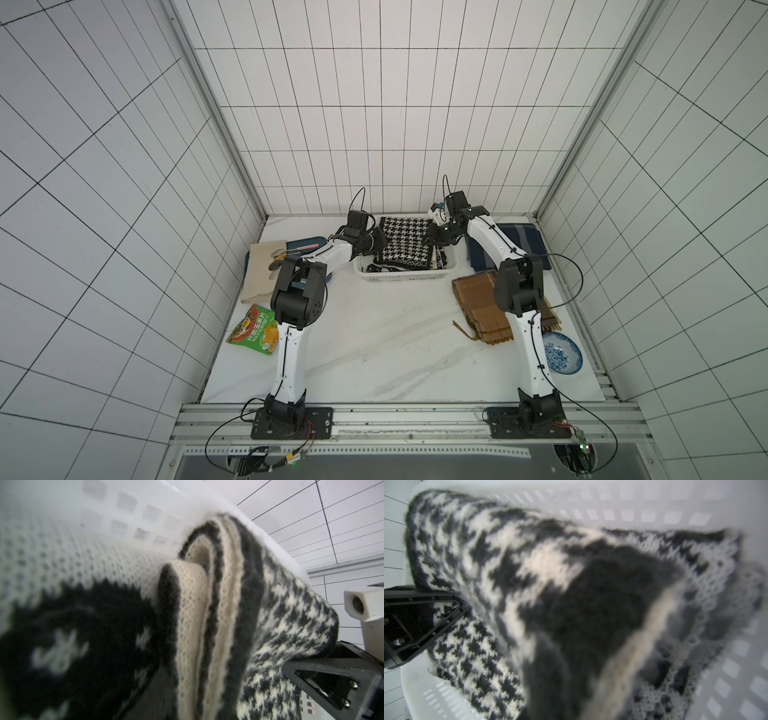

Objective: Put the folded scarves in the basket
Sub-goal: Place the scarf in the basket.

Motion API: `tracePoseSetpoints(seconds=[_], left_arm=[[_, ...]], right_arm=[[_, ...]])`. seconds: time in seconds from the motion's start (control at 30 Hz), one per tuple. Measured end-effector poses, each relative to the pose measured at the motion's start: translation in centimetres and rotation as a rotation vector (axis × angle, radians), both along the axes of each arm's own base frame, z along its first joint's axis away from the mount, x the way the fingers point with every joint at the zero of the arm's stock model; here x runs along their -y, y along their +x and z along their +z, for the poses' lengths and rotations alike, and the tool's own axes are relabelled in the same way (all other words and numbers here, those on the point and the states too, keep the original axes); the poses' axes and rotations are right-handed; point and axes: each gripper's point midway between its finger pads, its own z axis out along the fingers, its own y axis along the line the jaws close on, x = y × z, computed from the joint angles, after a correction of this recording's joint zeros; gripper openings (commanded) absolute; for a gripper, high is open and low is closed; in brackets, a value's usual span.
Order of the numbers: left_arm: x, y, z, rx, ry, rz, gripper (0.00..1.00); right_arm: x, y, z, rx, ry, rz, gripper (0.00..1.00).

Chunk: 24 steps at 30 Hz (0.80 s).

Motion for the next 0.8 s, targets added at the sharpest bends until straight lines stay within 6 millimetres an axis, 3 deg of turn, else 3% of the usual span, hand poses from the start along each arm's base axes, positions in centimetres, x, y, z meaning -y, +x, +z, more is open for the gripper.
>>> tracePoseSetpoints(seconds=[0.07,0.23,0.3,0.37,0.63,0.73,0.8], left_arm=[[-0.2,0.1,-0.1,0.004,0.014,0.004,0.28],[-0.8,-0.1,0.4,0.019,0.045,0.012,0.44],[-1.1,-0.4,1.0,0.025,0.053,0.018,0.6],[-1.6,-0.9,2.0,0.035,0.059,0.032,0.97],[-3.5,-4.6,9.4,0.15,0.046,0.072,0.97],[-3.7,-7.0,12.0,0.197,0.023,0.078,0.97],[-3.1,-8.9,13.3,0.221,0.007,0.063,0.97]], right_arm=[[0.2,-0.1,-0.2,-0.003,-0.012,-0.003,0.43],[0.6,-0.3,-0.2,0.0,-0.033,-0.012,0.49],[1.1,-1.0,0.4,0.011,-0.056,-0.021,0.52],[2.0,-2.1,1.4,0.029,-0.091,-0.035,0.52],[6.0,-7.9,8.2,0.183,-0.154,-0.108,0.55],[7.8,-11.3,7.4,0.2,-0.187,-0.138,0.55],[9.0,-14.2,4.9,0.162,-0.236,-0.144,0.55]])
